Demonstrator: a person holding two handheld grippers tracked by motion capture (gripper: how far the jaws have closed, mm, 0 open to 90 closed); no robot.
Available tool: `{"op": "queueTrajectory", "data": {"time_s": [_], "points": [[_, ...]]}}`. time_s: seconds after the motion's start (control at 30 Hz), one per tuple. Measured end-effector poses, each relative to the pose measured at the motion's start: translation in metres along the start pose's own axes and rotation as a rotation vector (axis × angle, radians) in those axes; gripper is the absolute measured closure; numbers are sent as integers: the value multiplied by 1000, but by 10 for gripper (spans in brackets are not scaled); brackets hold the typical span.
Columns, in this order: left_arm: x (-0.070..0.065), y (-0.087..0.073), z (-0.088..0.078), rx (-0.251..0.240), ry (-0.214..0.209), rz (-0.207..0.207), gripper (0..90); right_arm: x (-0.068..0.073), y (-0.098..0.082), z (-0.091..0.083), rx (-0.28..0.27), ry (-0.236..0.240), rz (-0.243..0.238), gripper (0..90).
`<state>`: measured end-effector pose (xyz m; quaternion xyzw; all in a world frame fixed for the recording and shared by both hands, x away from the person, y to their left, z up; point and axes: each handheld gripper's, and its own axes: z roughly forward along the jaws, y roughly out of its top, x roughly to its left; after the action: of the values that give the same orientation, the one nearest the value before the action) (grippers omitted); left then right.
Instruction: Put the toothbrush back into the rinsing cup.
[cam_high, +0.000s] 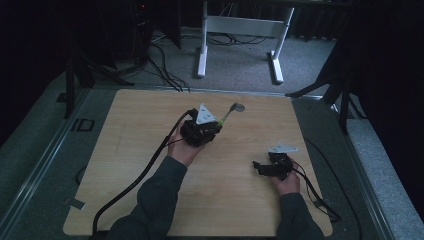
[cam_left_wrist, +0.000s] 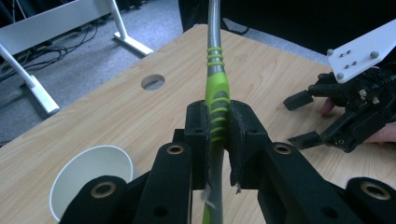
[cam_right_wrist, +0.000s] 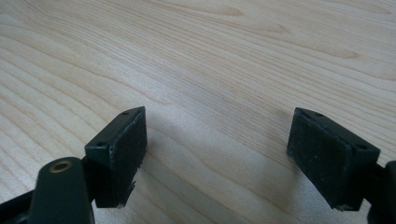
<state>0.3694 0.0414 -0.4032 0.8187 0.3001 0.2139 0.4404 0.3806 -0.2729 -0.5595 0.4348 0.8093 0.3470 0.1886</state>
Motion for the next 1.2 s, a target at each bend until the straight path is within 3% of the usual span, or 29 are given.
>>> {"op": "queueTrajectory", "data": {"time_s": [1.2], "points": [[10,-1,-7,-84,18,-16,797,0,0,0,0,0,-1,196]]}}
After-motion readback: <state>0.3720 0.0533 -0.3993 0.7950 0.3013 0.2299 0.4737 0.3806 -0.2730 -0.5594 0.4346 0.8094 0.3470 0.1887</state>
